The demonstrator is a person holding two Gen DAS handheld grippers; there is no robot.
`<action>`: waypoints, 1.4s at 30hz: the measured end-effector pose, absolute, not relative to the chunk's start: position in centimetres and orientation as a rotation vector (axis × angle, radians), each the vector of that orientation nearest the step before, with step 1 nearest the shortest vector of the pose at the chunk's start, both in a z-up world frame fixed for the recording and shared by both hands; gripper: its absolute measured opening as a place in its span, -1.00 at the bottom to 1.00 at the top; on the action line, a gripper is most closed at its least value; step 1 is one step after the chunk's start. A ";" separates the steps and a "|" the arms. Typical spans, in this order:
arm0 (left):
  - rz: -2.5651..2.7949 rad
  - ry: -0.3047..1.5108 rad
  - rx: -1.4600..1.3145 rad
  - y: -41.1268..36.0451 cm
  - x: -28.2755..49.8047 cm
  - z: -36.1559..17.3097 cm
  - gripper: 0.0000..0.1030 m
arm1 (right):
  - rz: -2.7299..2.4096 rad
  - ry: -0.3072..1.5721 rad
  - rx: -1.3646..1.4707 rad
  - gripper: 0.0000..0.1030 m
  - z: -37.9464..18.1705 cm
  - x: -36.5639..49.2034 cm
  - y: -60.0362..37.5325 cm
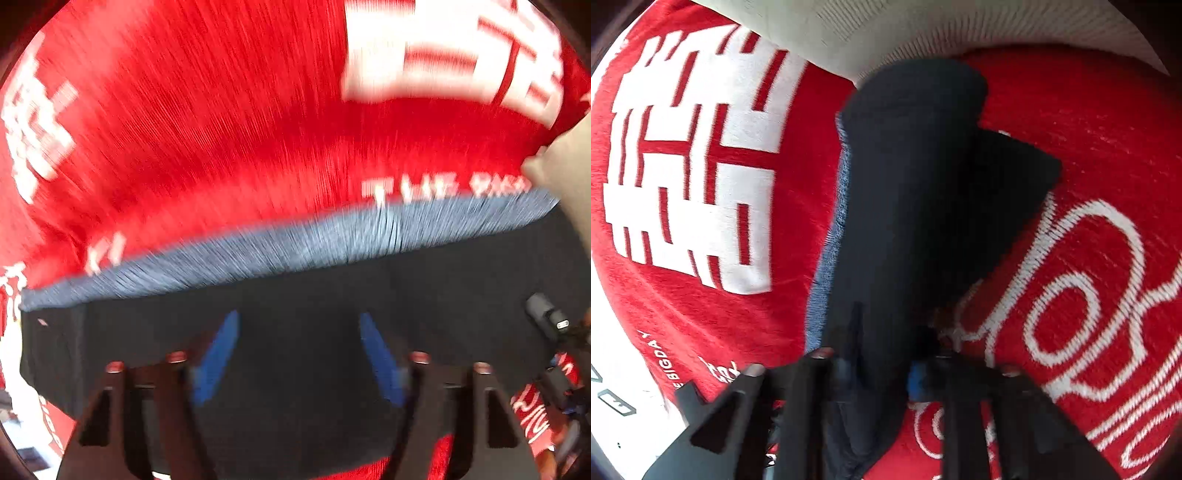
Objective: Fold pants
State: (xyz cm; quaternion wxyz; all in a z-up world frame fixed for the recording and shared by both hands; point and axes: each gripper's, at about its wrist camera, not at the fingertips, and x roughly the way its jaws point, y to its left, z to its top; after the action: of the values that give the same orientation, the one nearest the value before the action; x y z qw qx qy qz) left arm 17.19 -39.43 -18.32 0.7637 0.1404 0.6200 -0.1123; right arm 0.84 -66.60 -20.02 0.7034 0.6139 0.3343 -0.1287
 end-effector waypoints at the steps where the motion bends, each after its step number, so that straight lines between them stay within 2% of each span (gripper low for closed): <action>1: -0.239 1.309 0.308 -39.6 16.7 -18.6 0.30 | -0.281 0.753 1.347 -0.70 -19.7 1.0 -66.6; 3: -0.239 1.194 0.396 -40.5 15.1 -18.6 0.30 | -0.259 0.765 1.288 -0.71 -18.5 1.4 -66.3; 5: -0.256 1.143 0.446 -40.9 14.1 -18.5 0.22 | -0.223 0.768 1.216 -0.72 -16.7 2.0 -65.9; 12: -0.288 1.208 0.279 -36.8 13.3 -16.2 0.21 | -0.131 0.785 1.000 -0.72 -11.0 4.3 -63.2; 15: -0.361 1.242 0.300 -36.2 11.8 -18.1 0.21 | -0.089 0.812 0.868 -0.72 -8.6 5.6 -61.1; 17: -0.399 1.214 0.306 -35.8 11.4 -18.2 0.21 | -0.044 0.849 0.784 -0.73 -7.7 6.6 -58.8; 19: -0.423 1.271 0.236 -34.6 12.0 -17.6 0.21 | -0.011 0.863 0.685 -0.73 -6.3 7.8 -56.2; 23: -0.363 1.294 0.117 -28.3 12.6 -15.1 0.21 | 0.019 0.910 0.509 -0.73 -4.7 10.0 -50.9; 27: -0.236 1.268 0.078 -18.4 13.8 -12.8 0.21 | 0.036 0.971 0.320 -0.73 -5.1 11.4 -43.8; 30: -0.140 1.291 0.053 -11.6 14.9 -12.8 0.67 | 0.018 1.037 0.165 -0.72 -7.6 12.6 -37.9; 31: -0.103 1.280 0.045 -9.2 14.9 -12.8 0.67 | 0.005 1.070 0.117 -0.70 -9.1 13.0 -35.7; 33: -0.069 1.287 0.046 -5.6 14.7 -13.3 0.68 | -0.024 1.115 0.018 -0.65 -11.8 13.3 -32.5; 36: -0.052 1.291 0.040 -2.4 15.1 -13.7 0.68 | -0.102 1.164 -0.222 -0.46 -15.9 13.3 -27.4; 37: -0.057 1.292 0.036 -1.6 15.4 -13.8 0.68 | -0.138 1.150 -0.328 -0.32 -16.6 12.9 -25.7; 38: -0.066 1.292 0.029 -0.9 15.4 -13.8 0.68 | -0.141 1.141 -0.391 -0.01 -16.9 12.4 -24.4; 40: -0.087 1.296 0.009 -0.7 16.0 -13.7 0.68 | -0.080 1.128 -0.457 0.24 -16.7 10.6 -22.1; 42: -0.121 1.304 -0.022 -1.5 16.4 -12.9 0.68 | -0.001 1.128 -0.482 0.24 -15.9 8.4 -21.1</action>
State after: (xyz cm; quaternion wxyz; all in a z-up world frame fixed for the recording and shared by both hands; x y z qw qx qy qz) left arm 16.37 -1.47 -12.94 0.7930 -0.0101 0.6066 -0.0563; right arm 8.45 -21.07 -15.93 0.8177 -0.2260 0.5295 -0.0003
